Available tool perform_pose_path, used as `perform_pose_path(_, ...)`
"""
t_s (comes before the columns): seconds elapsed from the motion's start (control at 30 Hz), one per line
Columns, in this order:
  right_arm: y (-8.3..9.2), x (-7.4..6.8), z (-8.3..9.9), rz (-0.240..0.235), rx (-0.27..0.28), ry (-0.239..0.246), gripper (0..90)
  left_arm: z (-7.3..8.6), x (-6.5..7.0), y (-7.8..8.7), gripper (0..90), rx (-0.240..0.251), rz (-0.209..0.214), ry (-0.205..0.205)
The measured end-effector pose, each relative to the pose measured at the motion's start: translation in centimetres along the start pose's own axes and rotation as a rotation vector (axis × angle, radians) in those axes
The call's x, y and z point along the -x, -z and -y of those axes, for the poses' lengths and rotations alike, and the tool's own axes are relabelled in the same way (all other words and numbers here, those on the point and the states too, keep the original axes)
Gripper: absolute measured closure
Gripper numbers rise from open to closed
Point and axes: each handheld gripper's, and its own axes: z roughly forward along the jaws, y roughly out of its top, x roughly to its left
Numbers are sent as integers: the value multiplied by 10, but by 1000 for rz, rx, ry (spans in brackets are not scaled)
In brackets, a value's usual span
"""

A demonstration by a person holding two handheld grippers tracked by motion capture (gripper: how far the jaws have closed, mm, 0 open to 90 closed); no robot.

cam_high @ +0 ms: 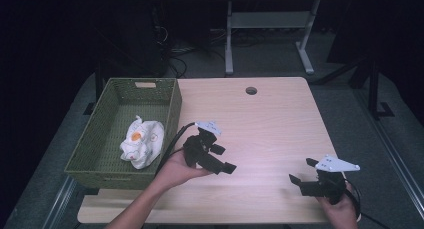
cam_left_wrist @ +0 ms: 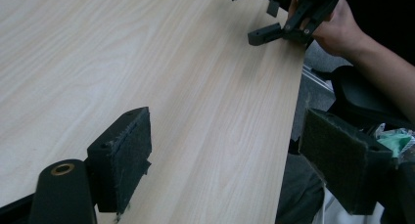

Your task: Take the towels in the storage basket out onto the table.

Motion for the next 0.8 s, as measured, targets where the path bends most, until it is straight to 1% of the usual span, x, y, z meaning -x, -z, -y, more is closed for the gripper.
perform_pose_path(0.13,1,0,0,-2,4,-3,140,-6,-3,9,190,2,7,5)
perform_pose_path(0.17,1,0,0,-3,5,-4,140,-8,-4,11,190,4,6,0)
perform_pose_path(0.2,1,0,0,-2,6,-4,140,-9,-5,13,190,13,12,16)
perform_pose_path(0.33,1,0,-1,-3,1,1,140,-12,-11,23,191,14,21,26)
perform_pose_path(0.37,1,0,-1,-3,1,3,140,-13,-13,26,191,9,21,21)
perform_pose_path(0.43,1,0,-1,-4,2,1,140,-15,-15,32,191,10,19,23)
perform_pose_path(0.6,1,-1,-1,-5,-1,-4,140,-18,-22,49,191,39,29,36)
perform_pose_path(0.8,0,-1,-2,-4,-1,-4,140,-18,-30,69,194,59,16,56)
